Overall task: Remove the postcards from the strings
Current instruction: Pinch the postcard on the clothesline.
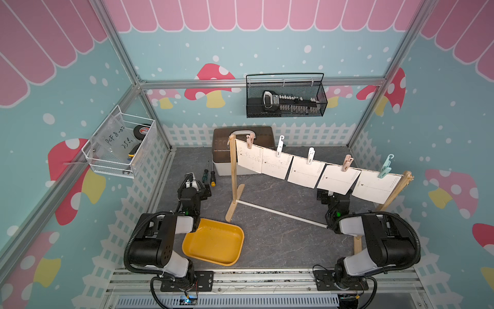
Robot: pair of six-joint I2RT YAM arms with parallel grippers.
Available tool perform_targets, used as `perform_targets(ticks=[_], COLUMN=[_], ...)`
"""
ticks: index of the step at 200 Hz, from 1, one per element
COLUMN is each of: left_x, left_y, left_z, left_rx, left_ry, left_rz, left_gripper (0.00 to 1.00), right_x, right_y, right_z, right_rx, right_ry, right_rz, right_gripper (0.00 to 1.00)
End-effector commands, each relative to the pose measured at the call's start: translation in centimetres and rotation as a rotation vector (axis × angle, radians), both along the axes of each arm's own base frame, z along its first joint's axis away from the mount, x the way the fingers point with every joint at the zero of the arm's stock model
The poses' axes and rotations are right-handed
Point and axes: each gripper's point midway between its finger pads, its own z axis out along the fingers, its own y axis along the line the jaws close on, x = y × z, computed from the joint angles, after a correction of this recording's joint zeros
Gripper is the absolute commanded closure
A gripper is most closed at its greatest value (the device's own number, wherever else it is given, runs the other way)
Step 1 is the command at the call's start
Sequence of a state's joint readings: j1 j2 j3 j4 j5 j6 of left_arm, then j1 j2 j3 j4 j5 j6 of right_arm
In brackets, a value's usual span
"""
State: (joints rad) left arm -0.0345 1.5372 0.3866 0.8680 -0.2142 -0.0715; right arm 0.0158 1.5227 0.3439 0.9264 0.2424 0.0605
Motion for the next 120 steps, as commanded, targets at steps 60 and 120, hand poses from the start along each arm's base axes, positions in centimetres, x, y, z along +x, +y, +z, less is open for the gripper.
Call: perform_targets(ticks=[60, 120], left_x=[0.2, -0.6], left_y=[0.1, -0.3], left_z=[0.6, 3.8], left_rx=[0.011, 0.004], left_ry=[-0.019, -0.027], left_rz=[0.005, -0.035], left_gripper=[0.0, 0.0], right_x=[0.3, 0.3], right_y=[0.3, 1.5], right_z=[0.4, 4.5], right_rx=[-0.001, -0.027], right_ry=[-0.014, 0.034], right_rz=[0.012, 0.058], right_gripper=[0.01, 0.02])
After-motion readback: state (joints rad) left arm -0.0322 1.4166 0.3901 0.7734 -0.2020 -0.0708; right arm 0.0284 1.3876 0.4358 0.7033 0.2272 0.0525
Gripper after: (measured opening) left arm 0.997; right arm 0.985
